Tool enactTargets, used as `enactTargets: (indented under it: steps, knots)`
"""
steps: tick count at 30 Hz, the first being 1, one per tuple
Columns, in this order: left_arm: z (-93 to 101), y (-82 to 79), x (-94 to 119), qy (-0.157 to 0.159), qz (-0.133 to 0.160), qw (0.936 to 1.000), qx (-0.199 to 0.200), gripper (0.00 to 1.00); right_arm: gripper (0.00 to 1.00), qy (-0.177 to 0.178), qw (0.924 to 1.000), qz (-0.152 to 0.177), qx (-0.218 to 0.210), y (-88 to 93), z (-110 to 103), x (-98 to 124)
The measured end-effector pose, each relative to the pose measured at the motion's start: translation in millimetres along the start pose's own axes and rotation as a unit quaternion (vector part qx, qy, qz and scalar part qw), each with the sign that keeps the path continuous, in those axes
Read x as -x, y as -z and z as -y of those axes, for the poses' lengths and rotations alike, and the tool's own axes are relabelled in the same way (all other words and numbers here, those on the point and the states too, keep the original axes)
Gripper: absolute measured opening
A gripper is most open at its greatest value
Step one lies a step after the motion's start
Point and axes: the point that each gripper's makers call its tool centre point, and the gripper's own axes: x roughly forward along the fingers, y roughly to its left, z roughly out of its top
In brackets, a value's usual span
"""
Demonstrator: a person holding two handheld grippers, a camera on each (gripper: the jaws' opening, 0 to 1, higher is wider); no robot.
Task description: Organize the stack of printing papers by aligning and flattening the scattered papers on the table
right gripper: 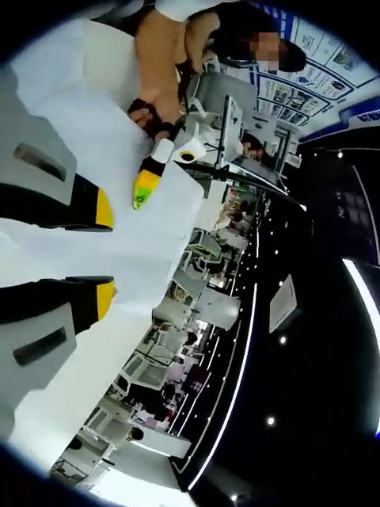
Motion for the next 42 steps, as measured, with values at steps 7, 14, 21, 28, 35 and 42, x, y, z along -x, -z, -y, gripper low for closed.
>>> enactTargets:
  steps: [7, 14, 21, 28, 35, 42]
  knots:
    - [-1.4, -2.0, 1.8, -0.003, 0.002, 1.0, 0.001, 0.06, 0.18, -0.004, 1.0, 0.004, -0.003, -1.0, -0.9, -0.8]
    - [0.2, -2.5, 0.9, -0.002, 0.002, 1.0, -0.004, 0.06, 0.18, -0.001, 0.9998, 0.014, -0.014, -5.0, 3.2, 2.9]
    - [3.2, -10.5, 2.7, 0.006, 0.019, 0.9998, 0.01, 0.06, 0.18, 0.007, 0.9949, 0.055, -0.085, -16.7, 13.8, 7.0]
    - [7.9, -23.1, 6.9, 0.015, 0.045, 0.9988, 0.012, 0.06, 0.21, 0.0, 0.9733, 0.087, -0.212, -25.4, 23.1, 18.1]
    - [13.3, -32.3, 9.6, 0.024, 0.058, 0.998, 0.004, 0.06, 0.21, 0.021, 0.9679, 0.092, -0.233, -15.5, 24.9, 33.3]
    - [15.8, -34.5, 8.3, 0.032, 0.062, 0.9975, 0.001, 0.06, 0.21, 0.007, 0.9613, 0.066, -0.267, 4.0, 10.6, 55.5]
